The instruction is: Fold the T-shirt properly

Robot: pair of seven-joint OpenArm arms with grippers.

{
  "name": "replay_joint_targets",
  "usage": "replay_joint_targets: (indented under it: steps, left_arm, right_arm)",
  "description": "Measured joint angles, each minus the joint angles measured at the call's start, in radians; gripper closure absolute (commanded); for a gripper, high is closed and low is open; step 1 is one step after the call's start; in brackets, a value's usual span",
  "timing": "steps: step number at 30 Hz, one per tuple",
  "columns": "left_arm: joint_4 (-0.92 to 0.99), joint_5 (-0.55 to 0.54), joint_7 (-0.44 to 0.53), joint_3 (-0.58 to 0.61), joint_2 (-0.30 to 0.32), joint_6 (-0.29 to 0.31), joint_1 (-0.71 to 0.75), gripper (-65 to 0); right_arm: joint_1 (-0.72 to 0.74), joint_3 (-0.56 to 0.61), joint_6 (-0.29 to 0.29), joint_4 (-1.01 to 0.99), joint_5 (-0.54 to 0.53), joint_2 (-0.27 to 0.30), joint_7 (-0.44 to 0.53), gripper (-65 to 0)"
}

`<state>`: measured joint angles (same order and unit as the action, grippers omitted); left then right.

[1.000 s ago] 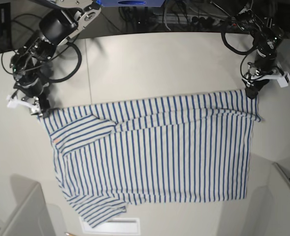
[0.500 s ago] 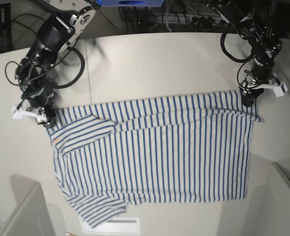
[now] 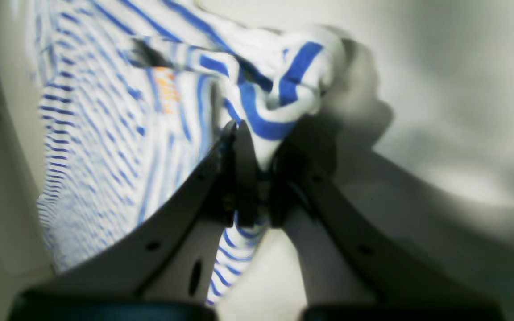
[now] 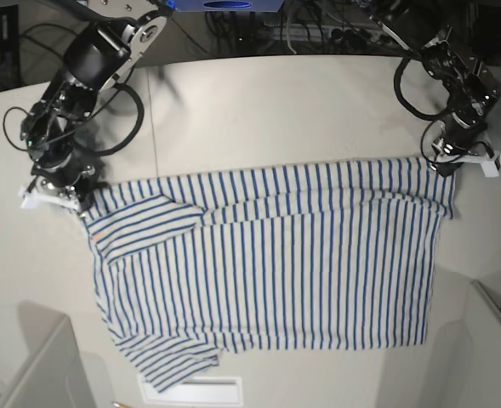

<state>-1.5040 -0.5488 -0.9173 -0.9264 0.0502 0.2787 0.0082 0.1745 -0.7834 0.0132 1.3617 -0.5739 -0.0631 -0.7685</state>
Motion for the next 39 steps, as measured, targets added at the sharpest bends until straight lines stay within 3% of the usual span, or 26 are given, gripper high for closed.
replay_joint_targets:
  steps: [7,13,21,35,39]
  left_arm:
    - [-0.132,0.003,-0.167,-0.002,0.033,-0.014,-0.146,0.0]
    - [-0.244,0.003,-0.234,-0.005,0.039,-0.015,-0.189,0.0]
    - [-0.258,-0.001,-0.245,0.001,0.030,-0.013,0.056,0.0]
    - [-0.276,-0.003,-0.231,0.003,0.031,-0.012,0.248,0.0]
    - [-0.285,-0.006,-0.232,0.004,0.031,-0.010,0.288,0.0]
  right_arm:
    - [0.136,0.000,-0.124,0.068,0.001,-0.002,-0.113,0.0]
    - [0.201,-0.005,-0.136,0.129,-0.005,-0.001,-0.182,0.0]
    - [-0.019,-0.010,-0.136,0.201,0.002,-0.005,-0.198,0.0]
    - [-0.252,-0.007,-0.129,0.208,-0.013,-0.003,-0.135,0.0]
    - [-0.319,-0.006,-0.130,0.300,-0.012,-0.003,-0.144,0.0]
